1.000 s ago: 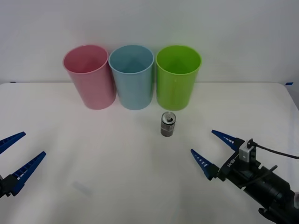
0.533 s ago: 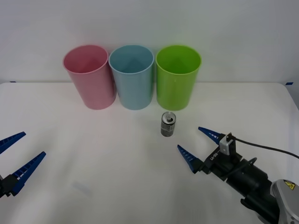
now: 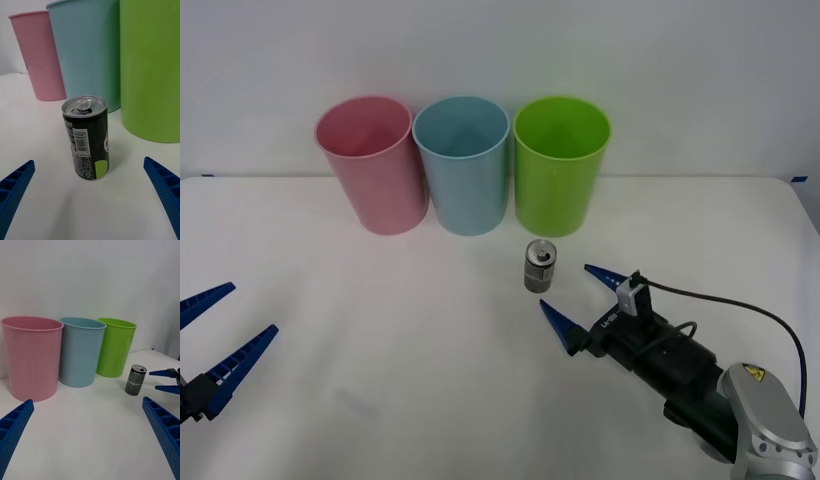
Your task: Grasp the object on the table and drop it into the matching bin: aluminum can to the light blue bin, PET bottle to the pink bin.
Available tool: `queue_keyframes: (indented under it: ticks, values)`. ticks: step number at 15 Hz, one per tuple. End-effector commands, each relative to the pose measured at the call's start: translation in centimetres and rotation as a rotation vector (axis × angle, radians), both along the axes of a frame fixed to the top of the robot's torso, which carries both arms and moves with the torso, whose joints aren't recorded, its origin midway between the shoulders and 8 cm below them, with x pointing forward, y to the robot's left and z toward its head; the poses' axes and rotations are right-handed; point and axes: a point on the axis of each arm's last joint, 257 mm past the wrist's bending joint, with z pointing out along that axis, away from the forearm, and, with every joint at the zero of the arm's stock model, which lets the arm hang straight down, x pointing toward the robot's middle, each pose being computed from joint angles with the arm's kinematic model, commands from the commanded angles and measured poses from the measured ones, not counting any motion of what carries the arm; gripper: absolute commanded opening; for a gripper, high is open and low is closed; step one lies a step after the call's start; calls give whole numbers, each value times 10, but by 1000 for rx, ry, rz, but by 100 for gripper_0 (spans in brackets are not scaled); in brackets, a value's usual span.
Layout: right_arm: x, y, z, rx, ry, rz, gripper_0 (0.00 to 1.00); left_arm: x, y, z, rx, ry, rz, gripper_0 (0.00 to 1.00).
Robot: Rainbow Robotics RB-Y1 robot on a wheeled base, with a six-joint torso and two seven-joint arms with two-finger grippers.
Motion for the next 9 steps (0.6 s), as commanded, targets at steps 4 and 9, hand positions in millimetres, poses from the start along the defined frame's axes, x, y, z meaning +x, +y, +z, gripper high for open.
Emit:
queue_keyframes:
  ticks: [4,9]
  values:
    - [20,14,-5,-33,4,-11,100,0,0,0,0,0,0,100]
    - [42,40,-10,-35,22,-1,100,0,0,0,0,0,0,100]
